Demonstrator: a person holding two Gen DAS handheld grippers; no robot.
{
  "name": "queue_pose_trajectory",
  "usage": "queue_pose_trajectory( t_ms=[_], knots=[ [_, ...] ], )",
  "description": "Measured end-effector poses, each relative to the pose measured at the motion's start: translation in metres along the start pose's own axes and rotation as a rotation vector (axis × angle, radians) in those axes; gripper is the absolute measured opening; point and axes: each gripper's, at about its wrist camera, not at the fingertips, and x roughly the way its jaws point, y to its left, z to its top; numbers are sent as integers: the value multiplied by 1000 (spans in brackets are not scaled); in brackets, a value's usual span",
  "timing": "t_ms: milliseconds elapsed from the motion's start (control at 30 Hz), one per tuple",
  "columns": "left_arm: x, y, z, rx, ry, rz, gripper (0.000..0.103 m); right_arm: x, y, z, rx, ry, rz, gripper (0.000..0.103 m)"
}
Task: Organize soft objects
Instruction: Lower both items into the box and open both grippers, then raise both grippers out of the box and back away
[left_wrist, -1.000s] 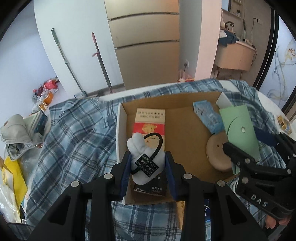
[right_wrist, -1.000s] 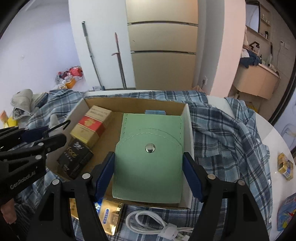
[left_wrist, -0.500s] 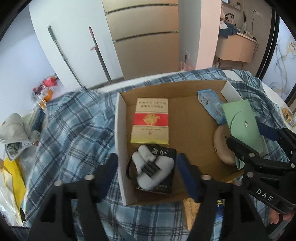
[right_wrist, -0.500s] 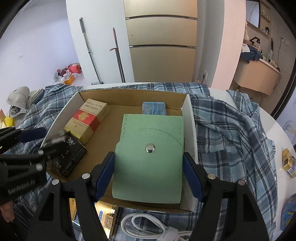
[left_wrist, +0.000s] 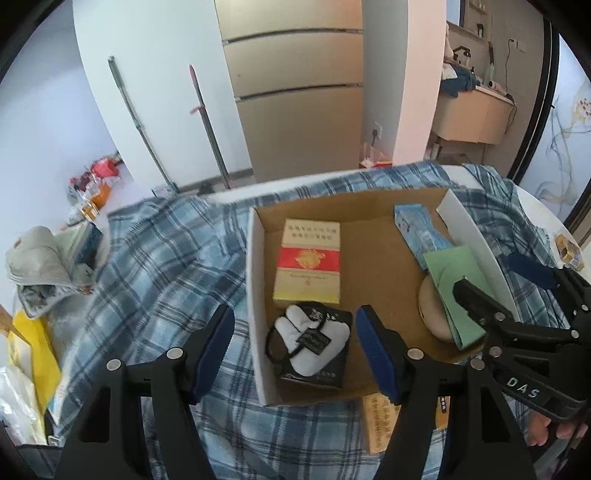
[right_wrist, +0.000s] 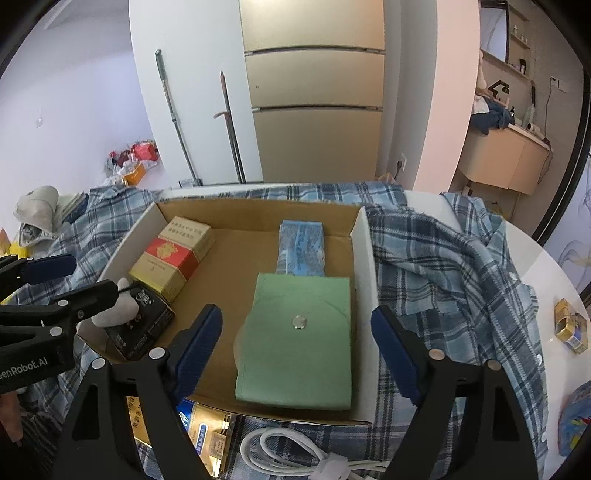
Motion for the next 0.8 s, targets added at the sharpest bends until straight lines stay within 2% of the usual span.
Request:
queue_pose_trajectory(
  t_ms=[133,300,500,533,633,800],
  knots=[
    [-12,4,2,-12,-28,-18,70,-13,-3,5,8,-39,-2,82],
    [-35,9,4,-10,-98,8,70,-36,-10,12,24,-95,-14,83],
    [-82,8,5,-12,-197,-10,70,-82,-18,24,41,-197,-5,86],
    [-91,6,4,-6,-214,-15,72,-92,-19,25,42,-216,-3,87],
    [-117,0,2,-4,-271,-34,85,-119,-21,23,33,-267,-1,87],
    [-168,-4,-13,-24,-437,-68,88,-163,-24,14,9,-369,12,92]
  ],
)
